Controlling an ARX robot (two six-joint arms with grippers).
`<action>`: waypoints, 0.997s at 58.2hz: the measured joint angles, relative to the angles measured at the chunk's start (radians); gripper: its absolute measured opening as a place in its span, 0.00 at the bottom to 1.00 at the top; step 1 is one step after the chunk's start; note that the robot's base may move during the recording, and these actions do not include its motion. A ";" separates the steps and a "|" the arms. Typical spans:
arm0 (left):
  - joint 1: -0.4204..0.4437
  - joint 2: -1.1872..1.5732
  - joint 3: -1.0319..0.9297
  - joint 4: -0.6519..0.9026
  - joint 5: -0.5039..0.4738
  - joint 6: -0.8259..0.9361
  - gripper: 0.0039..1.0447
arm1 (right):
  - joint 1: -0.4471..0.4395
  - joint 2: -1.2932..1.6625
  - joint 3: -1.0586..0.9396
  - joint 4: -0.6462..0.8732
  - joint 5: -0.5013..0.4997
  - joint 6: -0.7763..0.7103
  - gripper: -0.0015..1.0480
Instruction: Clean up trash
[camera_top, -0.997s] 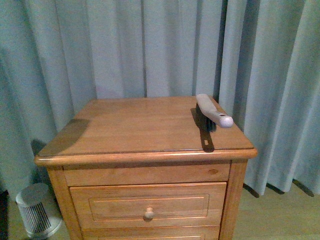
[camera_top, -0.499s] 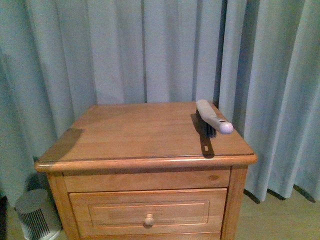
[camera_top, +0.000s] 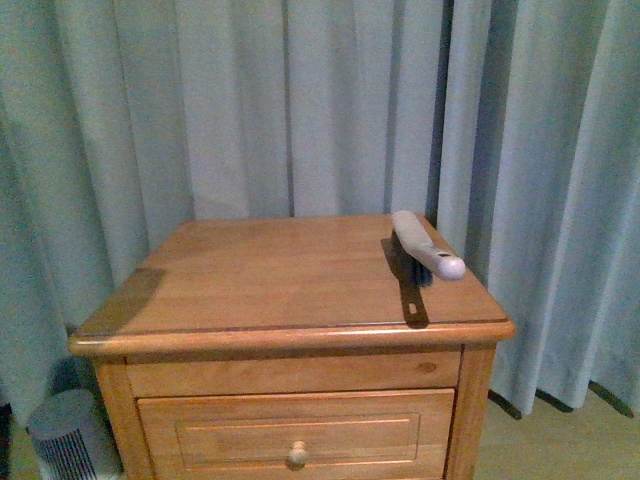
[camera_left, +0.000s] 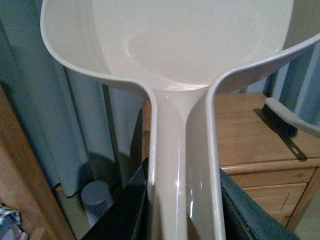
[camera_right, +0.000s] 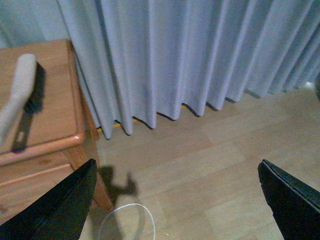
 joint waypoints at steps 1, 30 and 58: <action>0.000 0.000 0.000 0.000 0.000 0.000 0.27 | 0.003 0.040 0.048 -0.013 -0.006 0.003 0.93; 0.000 0.000 0.000 0.000 0.000 0.000 0.27 | 0.058 0.945 0.948 -0.357 -0.069 0.189 0.93; 0.000 0.000 0.000 0.000 0.000 0.000 0.26 | 0.124 1.207 1.154 -0.399 -0.099 0.322 0.93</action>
